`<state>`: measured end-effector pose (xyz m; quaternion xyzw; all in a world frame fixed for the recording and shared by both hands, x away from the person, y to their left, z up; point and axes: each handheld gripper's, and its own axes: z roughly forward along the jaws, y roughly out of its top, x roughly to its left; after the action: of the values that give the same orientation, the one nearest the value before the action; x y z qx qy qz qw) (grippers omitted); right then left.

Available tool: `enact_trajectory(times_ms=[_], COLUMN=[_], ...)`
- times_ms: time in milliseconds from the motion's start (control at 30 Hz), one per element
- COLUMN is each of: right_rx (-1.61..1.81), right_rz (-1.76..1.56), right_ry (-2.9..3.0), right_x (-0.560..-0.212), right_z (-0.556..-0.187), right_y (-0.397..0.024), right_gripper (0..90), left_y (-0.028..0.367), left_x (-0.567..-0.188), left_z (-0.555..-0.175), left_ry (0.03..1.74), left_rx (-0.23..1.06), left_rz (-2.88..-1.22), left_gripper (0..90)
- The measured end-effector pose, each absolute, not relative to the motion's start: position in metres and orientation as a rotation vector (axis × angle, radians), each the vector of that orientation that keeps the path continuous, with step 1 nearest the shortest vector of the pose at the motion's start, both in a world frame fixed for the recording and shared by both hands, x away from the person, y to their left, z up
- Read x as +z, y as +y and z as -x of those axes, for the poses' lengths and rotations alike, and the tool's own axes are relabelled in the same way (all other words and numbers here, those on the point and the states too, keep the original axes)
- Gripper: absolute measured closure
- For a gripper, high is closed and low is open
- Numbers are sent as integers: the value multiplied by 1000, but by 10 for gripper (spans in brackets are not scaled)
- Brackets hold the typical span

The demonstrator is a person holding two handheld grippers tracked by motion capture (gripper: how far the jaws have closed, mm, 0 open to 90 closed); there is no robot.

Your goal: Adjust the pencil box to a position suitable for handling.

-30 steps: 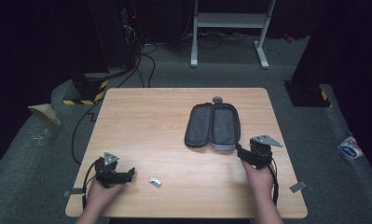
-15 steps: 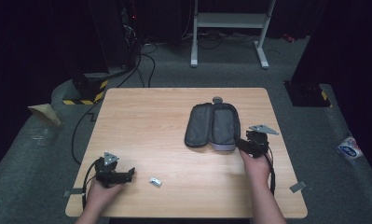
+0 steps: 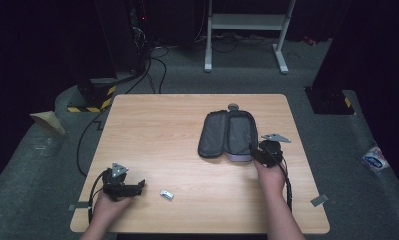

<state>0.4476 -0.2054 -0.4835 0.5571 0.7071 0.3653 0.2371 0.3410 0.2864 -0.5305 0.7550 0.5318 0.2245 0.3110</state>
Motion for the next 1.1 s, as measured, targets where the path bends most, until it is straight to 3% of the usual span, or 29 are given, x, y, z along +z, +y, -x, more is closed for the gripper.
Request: enact_trajectory(times_ms=[233, 400, 767, 1100], right_rx=[1011, 1035, 1106, 1183], right_rz=[-1543, -1536, -1474, -1374], right_ry=[1937, 1939, 1954, 1976], right_x=[-490, -493, -497, -481], right_z=[-442, -434, -403, -392], right_y=[-206, -205, -190, -177], right_gripper=[679, 680, 654, 565], left_y=[286, 286, 286, 286], left_x=[-530, -530, -530, -530], left_z=[-341, -340, -340, -340], left_ry=[1400, 1400, 1402, 1400], left_rx=[590, 591, 593, 593], left_rz=[-1999, -1997, -1996, -1998], left_gripper=[10, 10, 11, 11])
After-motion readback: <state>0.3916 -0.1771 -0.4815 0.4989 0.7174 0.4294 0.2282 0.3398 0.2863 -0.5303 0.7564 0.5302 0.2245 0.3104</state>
